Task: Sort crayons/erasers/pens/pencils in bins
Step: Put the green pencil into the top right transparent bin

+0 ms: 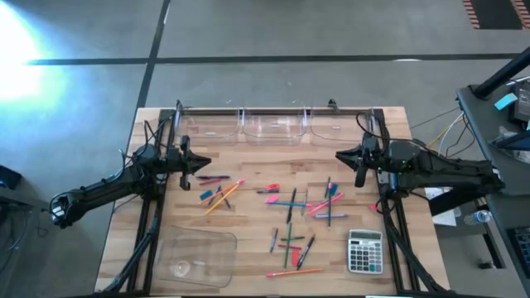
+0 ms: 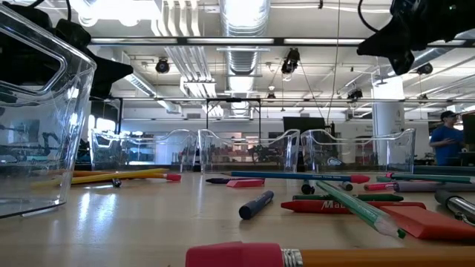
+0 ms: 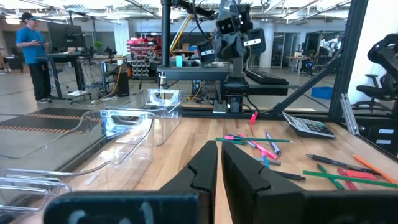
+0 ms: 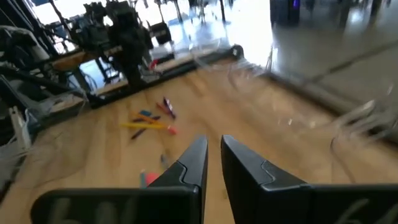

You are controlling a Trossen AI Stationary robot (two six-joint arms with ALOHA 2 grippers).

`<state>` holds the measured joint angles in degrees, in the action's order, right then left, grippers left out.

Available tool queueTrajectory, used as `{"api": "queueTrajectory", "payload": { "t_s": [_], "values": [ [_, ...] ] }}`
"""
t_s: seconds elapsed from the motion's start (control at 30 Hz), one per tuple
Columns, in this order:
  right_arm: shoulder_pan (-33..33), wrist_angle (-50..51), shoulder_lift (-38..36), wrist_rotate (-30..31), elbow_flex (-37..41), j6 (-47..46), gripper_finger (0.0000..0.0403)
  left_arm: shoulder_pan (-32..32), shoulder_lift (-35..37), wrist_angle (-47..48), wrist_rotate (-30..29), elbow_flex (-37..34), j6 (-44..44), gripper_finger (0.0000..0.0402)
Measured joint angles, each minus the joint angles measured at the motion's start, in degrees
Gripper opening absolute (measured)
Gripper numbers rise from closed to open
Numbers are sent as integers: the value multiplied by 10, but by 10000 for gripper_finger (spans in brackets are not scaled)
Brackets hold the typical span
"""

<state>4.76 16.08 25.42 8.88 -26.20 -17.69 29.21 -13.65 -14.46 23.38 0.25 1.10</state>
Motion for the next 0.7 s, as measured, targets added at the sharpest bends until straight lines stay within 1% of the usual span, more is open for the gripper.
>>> {"api": "queueTrajectory", "payload": {
  "t_s": [0.07, 0.17, 0.3, 0.37, 0.57, 0.63, 0.7],
  "values": [
    [-18, 22, 18, -6, -17, -43, 38, 0, 0, 0, 0, 0, 0, 10],
    [-68, 25, 41, -21, -26, -69, 38, 0, 0, 0, 0, 0, 0, 10],
    [-133, 41, 69, 19, -25, -123, 38, 0, 0, 0, 0, 0, 0, 10],
    [-156, 63, 84, 27, -23, -160, 38, 0, 0, 0, 0, 0, 0, 10],
    [-199, 132, 128, 32, -22, -277, 38, 0, 0, 0, 0, 0, 0, 10],
    [-210, 143, 142, 31, -20, -292, 38, 0, 0, 0, 0, 0, 0, 10],
    [-222, 134, 152, 32, -23, -301, 38, 0, 0, 0, 0, 0, 0, 10]
  ]
}}
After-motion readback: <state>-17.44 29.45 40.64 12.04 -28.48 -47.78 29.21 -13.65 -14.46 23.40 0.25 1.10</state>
